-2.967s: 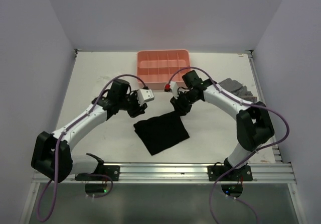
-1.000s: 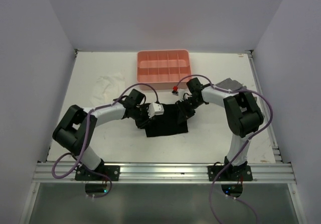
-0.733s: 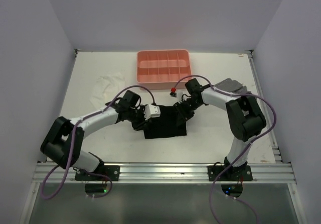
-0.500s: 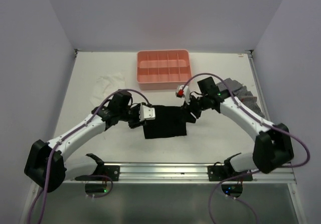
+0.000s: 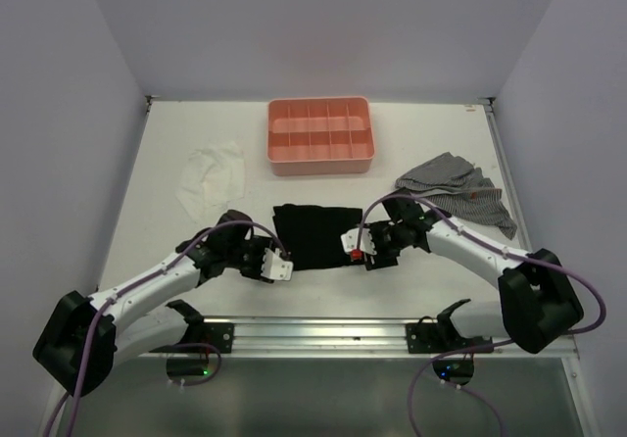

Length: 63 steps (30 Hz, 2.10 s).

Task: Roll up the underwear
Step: Fold the underwear

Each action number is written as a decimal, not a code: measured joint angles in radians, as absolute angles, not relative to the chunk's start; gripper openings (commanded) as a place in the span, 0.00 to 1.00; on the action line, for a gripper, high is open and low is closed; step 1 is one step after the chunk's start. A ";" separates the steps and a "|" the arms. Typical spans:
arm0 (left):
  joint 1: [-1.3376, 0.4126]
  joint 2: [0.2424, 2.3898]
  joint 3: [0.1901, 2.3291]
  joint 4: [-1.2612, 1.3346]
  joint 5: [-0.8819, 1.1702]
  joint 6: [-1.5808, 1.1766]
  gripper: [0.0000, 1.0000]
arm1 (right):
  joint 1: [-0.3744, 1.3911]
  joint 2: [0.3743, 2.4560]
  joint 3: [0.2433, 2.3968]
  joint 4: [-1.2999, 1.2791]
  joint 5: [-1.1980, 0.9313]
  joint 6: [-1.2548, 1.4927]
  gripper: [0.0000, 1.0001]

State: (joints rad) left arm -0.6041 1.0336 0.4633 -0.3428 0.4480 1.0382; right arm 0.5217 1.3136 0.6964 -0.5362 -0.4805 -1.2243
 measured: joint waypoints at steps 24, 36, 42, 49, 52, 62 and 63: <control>-0.665 1.105 0.414 -0.136 0.402 1.032 0.58 | 0.662 1.291 0.562 -0.377 -0.412 -1.392 0.43; -0.754 1.100 0.373 -0.136 0.408 1.077 0.59 | 0.681 1.322 0.548 -0.284 -0.400 -1.365 0.06; -0.788 1.123 0.366 -0.118 0.398 1.084 0.55 | 0.680 1.323 0.546 -0.274 -0.398 -1.357 0.00; -0.790 1.157 0.338 -0.025 0.347 1.094 0.31 | 0.680 1.322 0.543 -0.270 -0.400 -1.347 0.00; -0.794 1.168 0.329 0.008 0.320 1.096 0.23 | 0.680 1.322 0.544 -0.270 -0.405 -1.339 0.00; -0.793 1.165 0.409 -0.158 0.327 1.027 0.00 | 0.680 1.322 0.651 -0.441 -0.469 -1.253 0.00; -0.794 1.158 0.421 -0.181 0.337 1.014 0.00 | 0.680 1.321 0.668 -0.464 -0.480 -1.236 0.00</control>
State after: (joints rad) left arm -0.7937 1.1576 0.4213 -0.1806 0.3374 1.0142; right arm 0.6804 1.3212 0.6682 -0.4644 -0.4801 -1.2362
